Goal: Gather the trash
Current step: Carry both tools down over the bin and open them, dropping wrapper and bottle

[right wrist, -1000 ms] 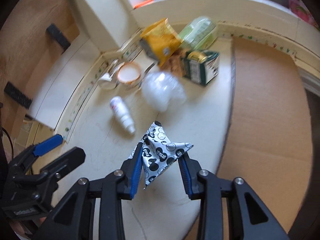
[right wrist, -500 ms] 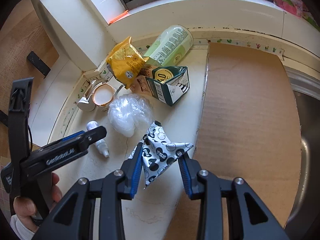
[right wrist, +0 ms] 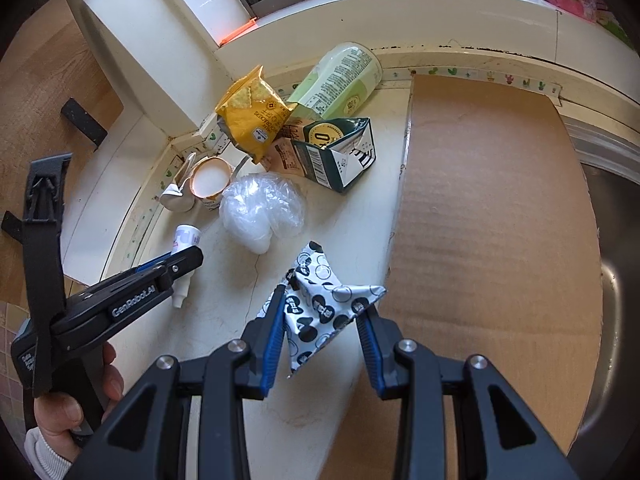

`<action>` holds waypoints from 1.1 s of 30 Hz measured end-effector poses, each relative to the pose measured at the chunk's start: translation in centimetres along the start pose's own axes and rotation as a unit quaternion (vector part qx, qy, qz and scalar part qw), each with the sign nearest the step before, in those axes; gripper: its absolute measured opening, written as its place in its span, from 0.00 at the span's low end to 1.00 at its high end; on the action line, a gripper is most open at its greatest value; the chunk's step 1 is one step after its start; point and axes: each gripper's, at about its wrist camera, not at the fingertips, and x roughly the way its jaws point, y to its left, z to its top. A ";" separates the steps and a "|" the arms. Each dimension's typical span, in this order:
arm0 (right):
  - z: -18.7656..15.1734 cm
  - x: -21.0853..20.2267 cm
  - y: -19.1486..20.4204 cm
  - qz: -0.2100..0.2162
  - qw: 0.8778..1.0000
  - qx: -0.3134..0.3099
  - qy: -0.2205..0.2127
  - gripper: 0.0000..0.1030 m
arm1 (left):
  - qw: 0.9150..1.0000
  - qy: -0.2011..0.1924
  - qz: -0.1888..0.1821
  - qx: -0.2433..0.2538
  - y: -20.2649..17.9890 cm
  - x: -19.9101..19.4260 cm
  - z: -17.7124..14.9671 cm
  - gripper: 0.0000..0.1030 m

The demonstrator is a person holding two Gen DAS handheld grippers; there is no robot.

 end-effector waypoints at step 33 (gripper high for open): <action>-24.5 -18.0 12.6 -0.071 0.992 0.015 -0.102 0.34 | 0.975 -0.058 -0.122 0.175 5.1 -23.7 -22.3 0.22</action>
